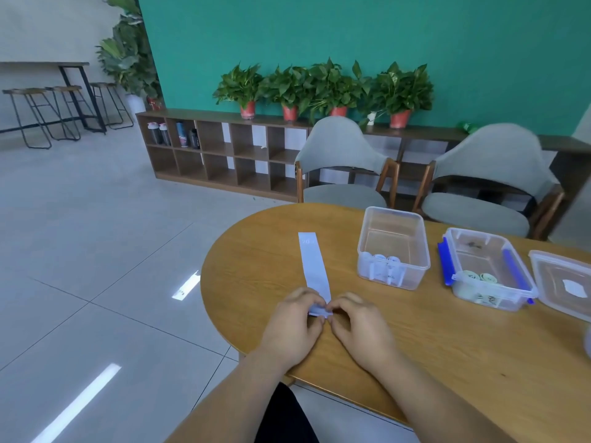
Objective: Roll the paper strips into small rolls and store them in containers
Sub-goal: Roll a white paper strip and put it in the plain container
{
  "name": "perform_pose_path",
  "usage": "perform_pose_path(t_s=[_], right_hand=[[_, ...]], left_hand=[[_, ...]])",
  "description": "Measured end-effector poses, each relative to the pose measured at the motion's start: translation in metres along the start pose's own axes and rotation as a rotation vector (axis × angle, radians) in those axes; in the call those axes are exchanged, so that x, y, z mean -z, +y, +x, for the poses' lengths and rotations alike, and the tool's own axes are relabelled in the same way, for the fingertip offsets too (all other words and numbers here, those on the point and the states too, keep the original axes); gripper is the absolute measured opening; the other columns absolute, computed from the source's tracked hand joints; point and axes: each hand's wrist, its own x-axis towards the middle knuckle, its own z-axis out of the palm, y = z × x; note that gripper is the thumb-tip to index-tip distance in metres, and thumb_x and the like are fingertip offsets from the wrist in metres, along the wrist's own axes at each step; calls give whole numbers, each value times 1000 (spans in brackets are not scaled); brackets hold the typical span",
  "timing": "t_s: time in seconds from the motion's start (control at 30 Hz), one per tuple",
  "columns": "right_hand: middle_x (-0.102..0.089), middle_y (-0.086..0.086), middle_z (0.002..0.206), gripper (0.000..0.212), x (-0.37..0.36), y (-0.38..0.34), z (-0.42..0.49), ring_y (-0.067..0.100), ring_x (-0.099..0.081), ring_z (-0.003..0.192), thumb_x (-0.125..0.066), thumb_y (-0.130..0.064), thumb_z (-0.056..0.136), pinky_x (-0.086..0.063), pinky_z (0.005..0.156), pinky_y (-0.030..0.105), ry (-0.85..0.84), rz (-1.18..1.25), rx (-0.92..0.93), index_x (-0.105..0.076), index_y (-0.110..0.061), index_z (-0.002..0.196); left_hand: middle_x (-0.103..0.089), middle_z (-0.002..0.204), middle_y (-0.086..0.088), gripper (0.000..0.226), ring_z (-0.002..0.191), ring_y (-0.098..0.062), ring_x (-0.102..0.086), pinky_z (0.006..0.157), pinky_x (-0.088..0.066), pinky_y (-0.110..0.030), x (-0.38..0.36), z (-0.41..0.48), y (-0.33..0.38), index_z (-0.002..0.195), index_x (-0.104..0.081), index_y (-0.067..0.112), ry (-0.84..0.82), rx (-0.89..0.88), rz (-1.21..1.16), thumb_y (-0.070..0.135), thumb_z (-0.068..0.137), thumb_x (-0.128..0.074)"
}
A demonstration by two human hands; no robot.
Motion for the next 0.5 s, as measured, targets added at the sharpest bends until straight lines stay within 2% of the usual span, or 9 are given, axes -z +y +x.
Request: perform_pose_path(t_s=[0.2, 0.3, 0.4, 0.5], right_hand=[[-62, -17, 102, 14, -8, 6, -3, 8, -63, 90, -69, -17, 93, -54, 75, 31, 54, -66, 31, -71, -28, 101], [-61, -14, 97, 10, -8, 5, -3, 11, -61, 87, -68, -16, 95, -50, 69, 28, 137, -137, 36, -68, -26, 99], [-59, -9, 88, 6, -8, 0, -6, 16, -59, 84, -69, -17, 91, -50, 66, 30, 224, -255, 80, -66, -22, 90], [-56, -7, 82, 5, -9, 1, -8, 20, -57, 81, -63, -21, 85, -51, 65, 35, 238, -321, 111, -61, -21, 81]], left_hand=[[-58, 121, 22, 25, 110, -1, -62, 95, -51, -26, -3, 0, 2, 114, -69, 29, 25, -46, 18, 22, 90, -67], [-57, 127, 23, 26, 115, 1, -60, 97, -50, -26, -1, 0, 1, 115, -67, 29, -1, -60, -3, 17, 93, -65], [-55, 132, 21, 28, 116, -1, -60, 98, -50, -29, -1, -1, 2, 116, -64, 28, -58, -93, 25, 10, 96, -58], [-52, 134, 20, 33, 117, -4, -60, 98, -50, -29, -3, 0, 3, 119, -63, 27, -82, -115, 44, 6, 95, -55]])
